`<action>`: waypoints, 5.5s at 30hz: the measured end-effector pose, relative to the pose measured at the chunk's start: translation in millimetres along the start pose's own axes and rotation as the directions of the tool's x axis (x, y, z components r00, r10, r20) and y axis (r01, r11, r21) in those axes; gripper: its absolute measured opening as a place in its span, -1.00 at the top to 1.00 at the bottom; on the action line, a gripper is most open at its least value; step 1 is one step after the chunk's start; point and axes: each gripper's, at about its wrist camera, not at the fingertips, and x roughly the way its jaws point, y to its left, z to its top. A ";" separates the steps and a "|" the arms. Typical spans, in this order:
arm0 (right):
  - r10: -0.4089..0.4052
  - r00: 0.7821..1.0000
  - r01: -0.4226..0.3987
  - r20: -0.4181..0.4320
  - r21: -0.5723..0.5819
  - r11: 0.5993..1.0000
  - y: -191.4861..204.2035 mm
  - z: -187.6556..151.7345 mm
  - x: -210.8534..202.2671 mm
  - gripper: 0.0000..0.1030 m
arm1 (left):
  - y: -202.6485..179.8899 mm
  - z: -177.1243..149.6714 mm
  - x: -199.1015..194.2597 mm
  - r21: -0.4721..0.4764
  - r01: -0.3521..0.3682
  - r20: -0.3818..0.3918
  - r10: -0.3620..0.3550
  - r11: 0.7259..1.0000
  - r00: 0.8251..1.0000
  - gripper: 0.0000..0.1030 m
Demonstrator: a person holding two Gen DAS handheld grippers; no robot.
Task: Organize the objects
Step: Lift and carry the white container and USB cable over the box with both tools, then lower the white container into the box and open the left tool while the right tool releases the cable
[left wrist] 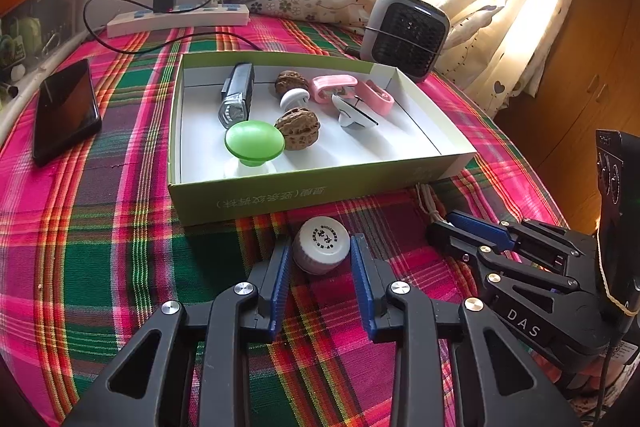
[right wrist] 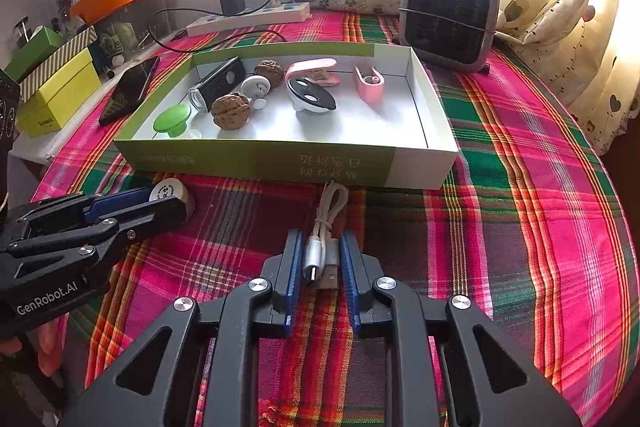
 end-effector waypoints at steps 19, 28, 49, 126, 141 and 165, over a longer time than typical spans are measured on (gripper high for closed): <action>0.081 0.997 -0.081 0.009 0.001 0.997 3.9 -3.0 -6.6 0.62 | -5.7 0.3 -11.6 0.029 -0.039 0.020 0.038 0.999 0.999 0.48; 0.098 0.995 -0.098 0.022 0.006 0.995 1.2 -2.1 -11.3 0.62 | -11.3 1.0 -14.4 0.043 -0.046 0.026 0.045 0.998 0.999 0.48; 0.142 0.986 -0.144 0.088 0.017 0.989 -11.2 14.5 -31.5 0.62 | -30.5 21.1 -28.6 0.087 -0.057 0.077 0.050 0.995 0.996 0.48; 0.140 0.988 -0.141 -0.058 -0.018 0.990 -50.6 90.9 56.7 0.62 | -34.7 77.1 63.6 0.090 -0.068 -0.011 0.069 0.994 0.998 0.47; 0.138 0.989 -0.139 -0.046 -0.019 0.990 -49.5 91.1 54.8 0.33 | -32.2 76.0 61.9 0.072 -0.105 -0.012 0.106 0.992 0.994 0.45; 0.077 0.994 -0.076 0.082 -0.006 0.997 -40.7 67.0 0.8 0.05 | -47.9 49.9 4.6 0.048 -0.207 0.104 0.202 0.977 0.974 0.38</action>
